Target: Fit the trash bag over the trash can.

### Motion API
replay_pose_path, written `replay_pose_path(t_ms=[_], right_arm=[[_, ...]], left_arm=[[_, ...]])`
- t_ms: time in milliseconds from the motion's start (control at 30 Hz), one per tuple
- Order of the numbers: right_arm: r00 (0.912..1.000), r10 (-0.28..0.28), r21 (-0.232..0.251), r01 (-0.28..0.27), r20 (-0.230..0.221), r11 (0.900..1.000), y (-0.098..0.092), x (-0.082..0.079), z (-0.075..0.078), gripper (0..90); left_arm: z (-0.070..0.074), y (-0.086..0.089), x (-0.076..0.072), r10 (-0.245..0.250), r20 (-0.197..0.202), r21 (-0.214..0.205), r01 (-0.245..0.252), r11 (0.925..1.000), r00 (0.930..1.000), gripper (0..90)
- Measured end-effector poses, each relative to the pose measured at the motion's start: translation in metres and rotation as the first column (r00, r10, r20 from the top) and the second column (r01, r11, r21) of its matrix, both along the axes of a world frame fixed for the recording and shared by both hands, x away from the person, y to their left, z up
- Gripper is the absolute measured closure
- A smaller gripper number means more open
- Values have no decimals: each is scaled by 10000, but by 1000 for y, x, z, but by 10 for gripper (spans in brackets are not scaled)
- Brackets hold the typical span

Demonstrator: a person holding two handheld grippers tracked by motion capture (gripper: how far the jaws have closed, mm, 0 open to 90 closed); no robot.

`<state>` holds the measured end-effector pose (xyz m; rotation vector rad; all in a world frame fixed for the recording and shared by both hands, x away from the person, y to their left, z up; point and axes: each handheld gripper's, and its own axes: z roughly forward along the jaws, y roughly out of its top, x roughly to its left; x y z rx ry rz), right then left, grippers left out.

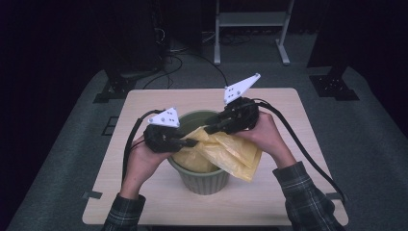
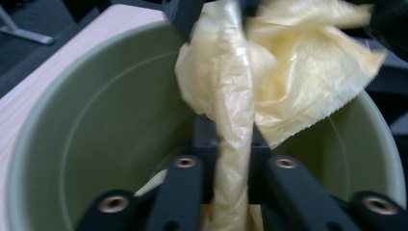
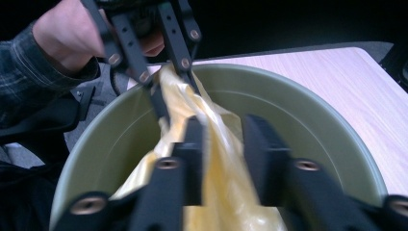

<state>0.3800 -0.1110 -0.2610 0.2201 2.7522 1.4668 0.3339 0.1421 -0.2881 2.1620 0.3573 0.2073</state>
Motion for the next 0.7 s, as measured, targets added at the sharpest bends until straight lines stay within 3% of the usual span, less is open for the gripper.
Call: replay_pose_path(t_ms=[67, 267, 367, 467, 500, 633, 667, 700], right_arm=[[9998, -191, 64, 192, -84, 9998, -9, -1, 1, 566], [9966, -815, 103, 816, -71, 9966, -49, -9, -3, 444], [9931, -1083, 261, 1095, -451, 9936, -75, -14, -14, 369], [9914, -1191, 264, 1207, -541, 9923, -84, -17, -21, 336], [9861, -1583, 80, 1589, -505, 9873, -90, -20, -27, 295], [9772, -1928, 21, 1938, -884, 9810, -100, -15, -39, 302], [9753, -1839, 88, 1864, -1225, 9824, -103, -12, -44, 378], [9770, -1389, 177, 1436, -1620, 9895, -105, -10, -49, 547]], left_arm=[[-1, 4, 2, 376, 33, -208, -375, 9991, 9993, 853], [-6, 11, 5, 1139, -76, -462, -1141, 9924, 9935, 854], [-9, 12, 6, 1282, -120, -455, -1286, 9907, 9917, 853], [-10, 11, 6, 1389, -95, -445, -1391, 9893, 9903, 853], [-11, 11, 5, 1379, -103, -428, -1382, 9895, 9904, 852], [-11, 11, 3, 1382, -84, -423, -1384, 9895, 9904, 852], [-11, 11, 3, 1372, -63, -408, -1374, 9897, 9905, 851], [-11, 11, 2, 1341, -15, -370, -1341, 9903, 9910, 847]])
